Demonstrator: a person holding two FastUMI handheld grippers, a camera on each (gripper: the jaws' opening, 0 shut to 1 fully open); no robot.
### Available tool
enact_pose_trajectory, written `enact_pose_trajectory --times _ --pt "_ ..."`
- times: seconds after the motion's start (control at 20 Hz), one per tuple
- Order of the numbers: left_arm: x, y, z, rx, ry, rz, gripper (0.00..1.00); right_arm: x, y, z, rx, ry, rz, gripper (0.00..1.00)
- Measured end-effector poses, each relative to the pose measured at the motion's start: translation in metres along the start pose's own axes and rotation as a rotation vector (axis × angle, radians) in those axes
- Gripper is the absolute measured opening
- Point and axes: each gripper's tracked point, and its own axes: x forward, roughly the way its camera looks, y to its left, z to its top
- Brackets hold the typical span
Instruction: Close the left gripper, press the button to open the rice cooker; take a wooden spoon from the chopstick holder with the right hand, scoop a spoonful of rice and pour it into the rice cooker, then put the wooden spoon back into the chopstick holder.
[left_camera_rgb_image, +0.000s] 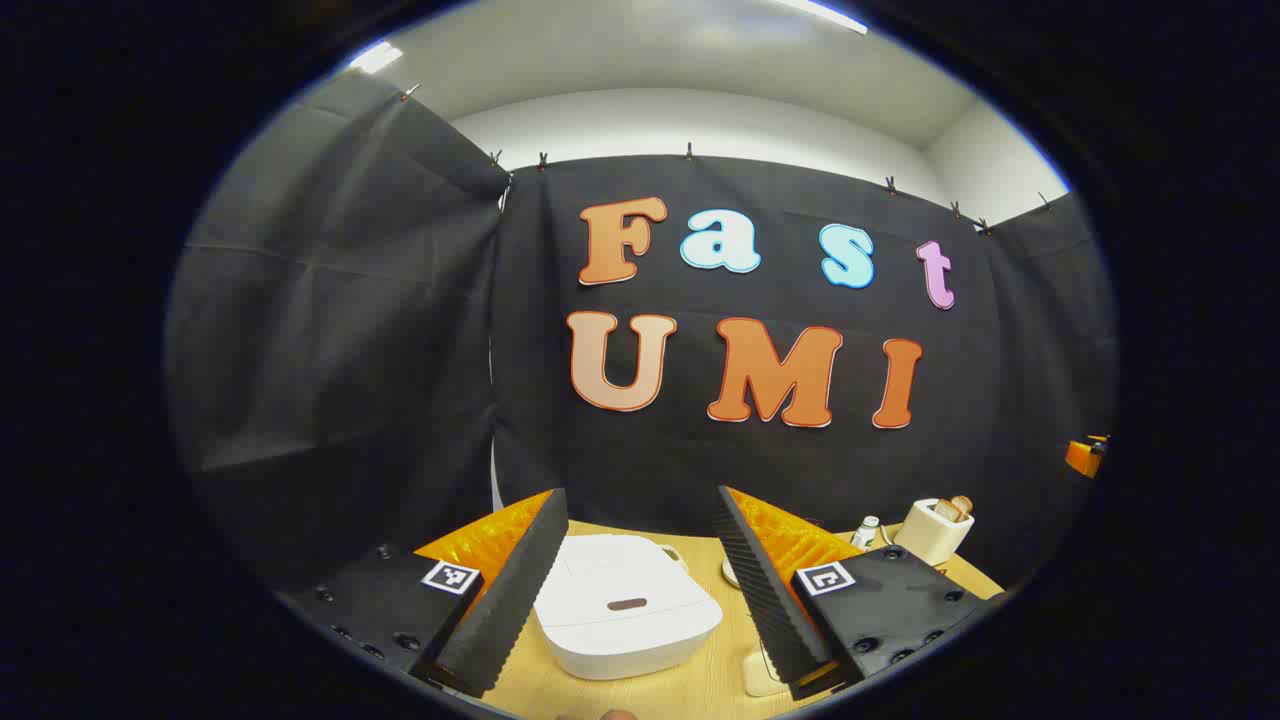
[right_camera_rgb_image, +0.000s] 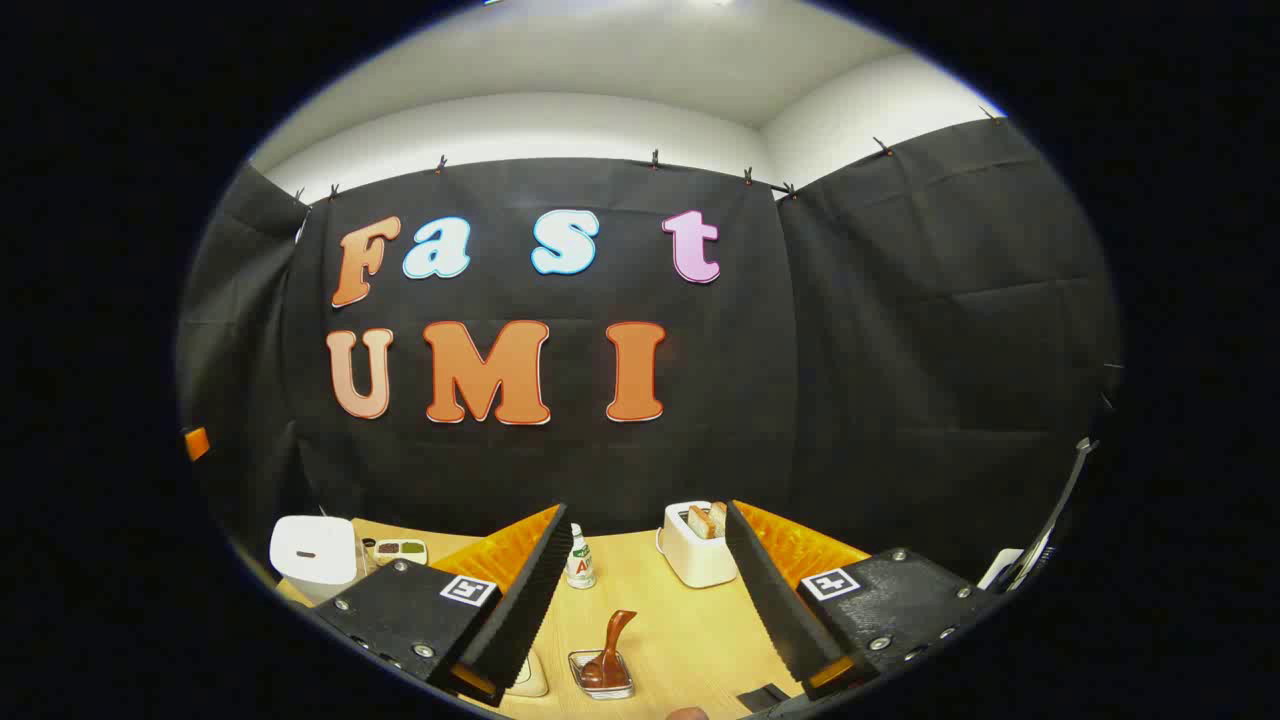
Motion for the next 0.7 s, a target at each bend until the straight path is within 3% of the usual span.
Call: enact_pose_trajectory --times 0.05,0.7 --pt "-0.001 0.001 0.002 0.003 -0.004 0.007 1.00 0.002 -0.002 0.001 -0.003 0.001 0.002 0.95" --pt "-0.009 0.005 0.007 -0.015 -0.015 0.049 1.00 0.003 -0.023 0.004 -0.022 0.011 0.009 0.95"
